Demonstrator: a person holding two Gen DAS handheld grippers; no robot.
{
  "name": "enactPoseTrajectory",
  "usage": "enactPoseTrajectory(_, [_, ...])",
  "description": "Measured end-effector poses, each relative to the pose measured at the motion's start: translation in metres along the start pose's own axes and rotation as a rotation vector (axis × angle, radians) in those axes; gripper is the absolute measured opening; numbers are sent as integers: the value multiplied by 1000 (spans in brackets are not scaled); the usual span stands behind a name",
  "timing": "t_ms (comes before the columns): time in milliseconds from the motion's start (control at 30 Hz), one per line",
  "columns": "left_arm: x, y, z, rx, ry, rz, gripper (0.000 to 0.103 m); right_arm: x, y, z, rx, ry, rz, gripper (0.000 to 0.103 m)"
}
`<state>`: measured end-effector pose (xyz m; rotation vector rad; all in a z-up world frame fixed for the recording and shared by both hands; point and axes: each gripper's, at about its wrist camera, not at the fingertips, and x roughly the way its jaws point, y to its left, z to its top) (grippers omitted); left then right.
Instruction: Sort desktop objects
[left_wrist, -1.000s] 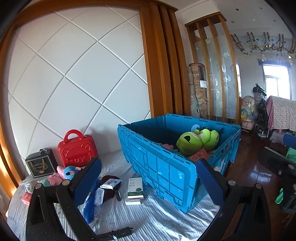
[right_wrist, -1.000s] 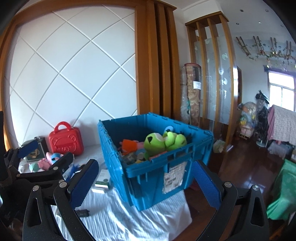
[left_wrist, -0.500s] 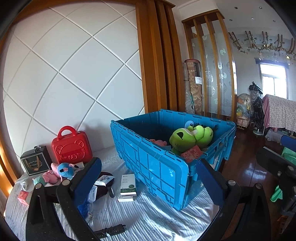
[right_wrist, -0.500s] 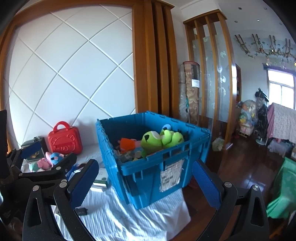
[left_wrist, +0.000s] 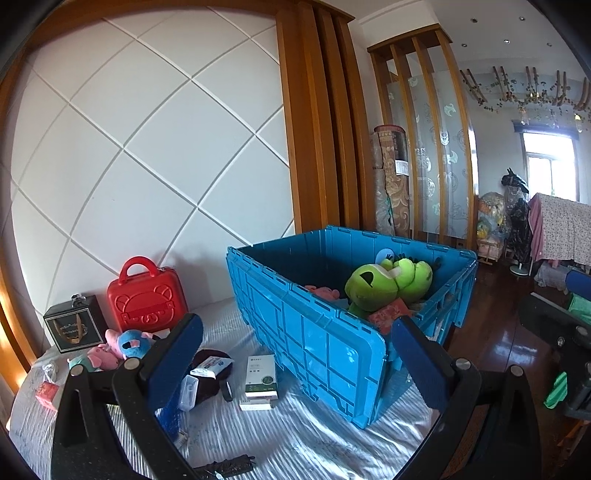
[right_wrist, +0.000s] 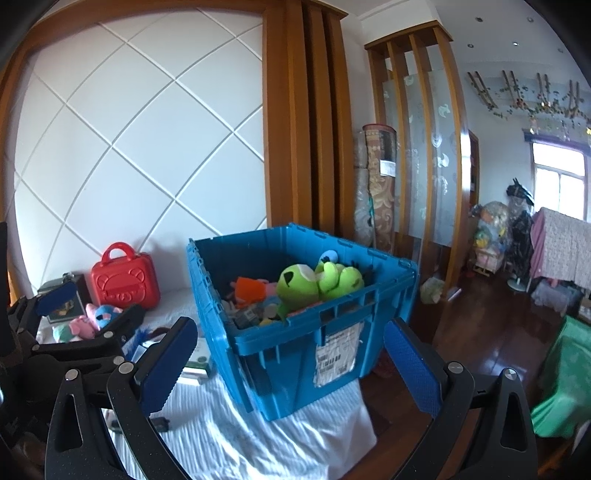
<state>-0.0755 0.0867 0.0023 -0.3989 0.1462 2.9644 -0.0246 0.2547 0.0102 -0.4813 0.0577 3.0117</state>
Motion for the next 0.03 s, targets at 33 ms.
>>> enactPoseTrajectory(33, [0,0,1,0,-3,2,103,1,0,0,3,2,1,102])
